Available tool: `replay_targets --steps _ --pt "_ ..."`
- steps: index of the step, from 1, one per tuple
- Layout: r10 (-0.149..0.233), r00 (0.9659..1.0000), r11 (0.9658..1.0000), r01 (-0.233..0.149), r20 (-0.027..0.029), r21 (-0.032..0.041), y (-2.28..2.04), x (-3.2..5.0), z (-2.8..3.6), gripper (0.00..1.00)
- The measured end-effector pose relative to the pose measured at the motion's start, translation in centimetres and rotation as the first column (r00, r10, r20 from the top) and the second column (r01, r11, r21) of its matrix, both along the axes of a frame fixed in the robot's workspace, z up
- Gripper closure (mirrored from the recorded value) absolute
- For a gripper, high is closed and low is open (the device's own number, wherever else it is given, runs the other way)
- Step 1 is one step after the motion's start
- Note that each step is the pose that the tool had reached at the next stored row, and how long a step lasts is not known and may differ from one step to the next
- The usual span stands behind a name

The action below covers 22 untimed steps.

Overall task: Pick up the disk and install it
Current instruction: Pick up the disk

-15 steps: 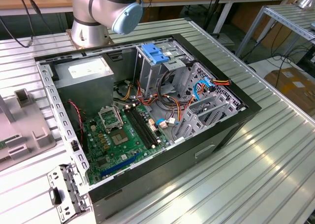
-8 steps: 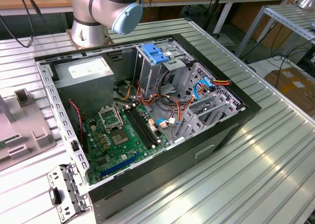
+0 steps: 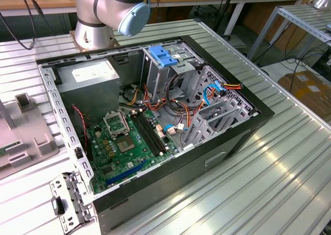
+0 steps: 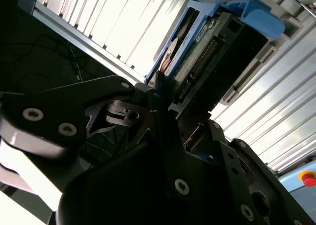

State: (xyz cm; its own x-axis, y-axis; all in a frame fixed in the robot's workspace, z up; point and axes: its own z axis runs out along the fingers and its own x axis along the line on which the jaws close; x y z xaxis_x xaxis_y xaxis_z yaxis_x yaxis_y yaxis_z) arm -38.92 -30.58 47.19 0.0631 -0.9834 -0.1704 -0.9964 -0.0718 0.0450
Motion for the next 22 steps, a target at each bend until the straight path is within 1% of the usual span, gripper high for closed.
replay_targets --steps 14,22 --pt "0.000 1.0000 1.0000 0.000 0.0000 0.0000 -0.12 0.94 0.00 0.64" --pt "0.000 1.0000 1.0000 0.000 0.0001 0.0000 -0.19 1.29 0.00 0.64"
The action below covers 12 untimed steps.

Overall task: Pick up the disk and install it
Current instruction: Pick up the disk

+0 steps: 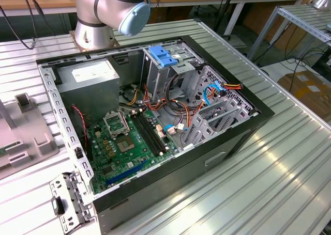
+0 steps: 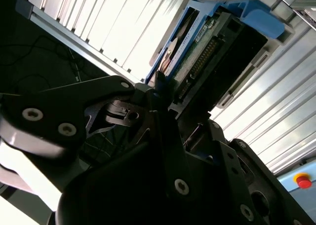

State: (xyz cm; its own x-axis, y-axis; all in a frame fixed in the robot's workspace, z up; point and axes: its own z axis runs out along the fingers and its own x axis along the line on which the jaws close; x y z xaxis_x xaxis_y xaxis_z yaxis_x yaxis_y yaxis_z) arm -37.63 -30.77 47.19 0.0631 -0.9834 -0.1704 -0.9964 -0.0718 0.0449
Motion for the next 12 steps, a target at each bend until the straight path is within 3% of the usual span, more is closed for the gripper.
replay_targets --steps 12 --pt "0.000 1.0000 1.0000 0.000 -0.0001 0.0000 -0.18 0.64 0.00 0.64"
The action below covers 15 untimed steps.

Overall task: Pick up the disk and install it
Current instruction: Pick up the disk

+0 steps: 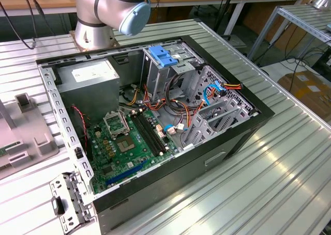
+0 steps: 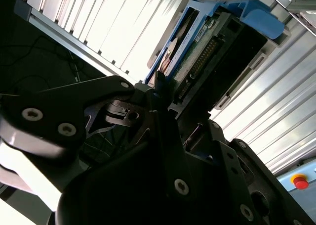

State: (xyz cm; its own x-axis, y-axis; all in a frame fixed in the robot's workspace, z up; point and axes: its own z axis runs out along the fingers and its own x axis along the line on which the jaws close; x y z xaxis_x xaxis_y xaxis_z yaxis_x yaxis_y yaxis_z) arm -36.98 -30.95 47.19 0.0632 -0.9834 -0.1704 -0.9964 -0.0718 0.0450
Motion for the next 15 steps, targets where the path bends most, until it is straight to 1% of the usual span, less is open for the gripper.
replay_targets --steps 15 --pt "0.000 1.0000 1.0000 0.000 0.0000 0.0000 -0.19 0.79 0.00 0.64"
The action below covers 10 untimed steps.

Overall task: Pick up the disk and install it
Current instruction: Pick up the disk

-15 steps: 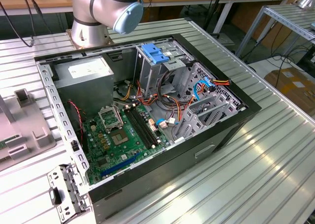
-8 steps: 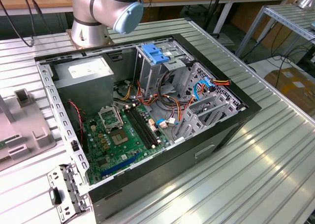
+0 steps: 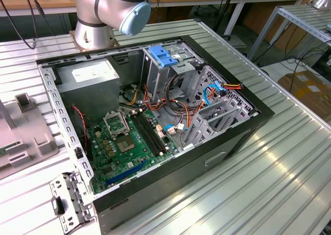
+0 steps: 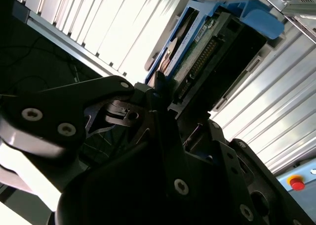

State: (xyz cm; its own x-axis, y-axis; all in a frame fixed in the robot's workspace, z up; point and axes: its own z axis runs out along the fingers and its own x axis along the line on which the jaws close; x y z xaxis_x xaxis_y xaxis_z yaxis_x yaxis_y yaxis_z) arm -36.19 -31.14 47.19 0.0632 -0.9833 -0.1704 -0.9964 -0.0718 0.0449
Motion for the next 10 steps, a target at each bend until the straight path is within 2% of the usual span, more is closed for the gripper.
replay_targets --steps 6,10 --pt "0.000 1.0000 1.0000 0.000 0.0000 0.0000 -0.16 0.51 0.00 0.64" --pt "0.000 1.0000 1.0000 0.000 0.0000 0.0000 -0.41 1.01 0.00 0.64"
